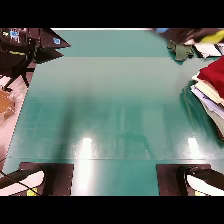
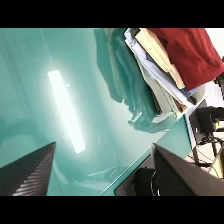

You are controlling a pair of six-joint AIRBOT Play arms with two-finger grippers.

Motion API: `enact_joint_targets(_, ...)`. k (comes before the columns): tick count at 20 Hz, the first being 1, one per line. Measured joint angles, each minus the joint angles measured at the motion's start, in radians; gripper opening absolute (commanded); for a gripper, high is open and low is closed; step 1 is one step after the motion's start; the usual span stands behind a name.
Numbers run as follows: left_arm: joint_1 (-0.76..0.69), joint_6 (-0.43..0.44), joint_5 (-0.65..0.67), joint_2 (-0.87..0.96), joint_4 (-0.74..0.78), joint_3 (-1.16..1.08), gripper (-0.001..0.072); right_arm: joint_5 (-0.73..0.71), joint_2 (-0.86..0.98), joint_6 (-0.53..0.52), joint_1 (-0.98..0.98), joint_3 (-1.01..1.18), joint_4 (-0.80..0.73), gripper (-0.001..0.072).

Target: Fold the shirts.

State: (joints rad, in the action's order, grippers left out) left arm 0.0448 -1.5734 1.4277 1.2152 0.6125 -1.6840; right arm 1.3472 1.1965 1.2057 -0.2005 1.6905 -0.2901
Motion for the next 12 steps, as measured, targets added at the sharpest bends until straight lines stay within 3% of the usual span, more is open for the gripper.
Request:
enact_joint_targets(4,0.0,0.0,-0.005,0.0,0.0,0.0,0.0703,-0.041,-0.005,-0.036,-0.136,-0.038,-0.077,0.0023)
enact_joint_targets(12,0.0,0.0,-0.006,0.0,0.0,0.0,0.0703,-0.063,-0.007,-0.051,-0.186,-0.052,-0.099,0.0023)
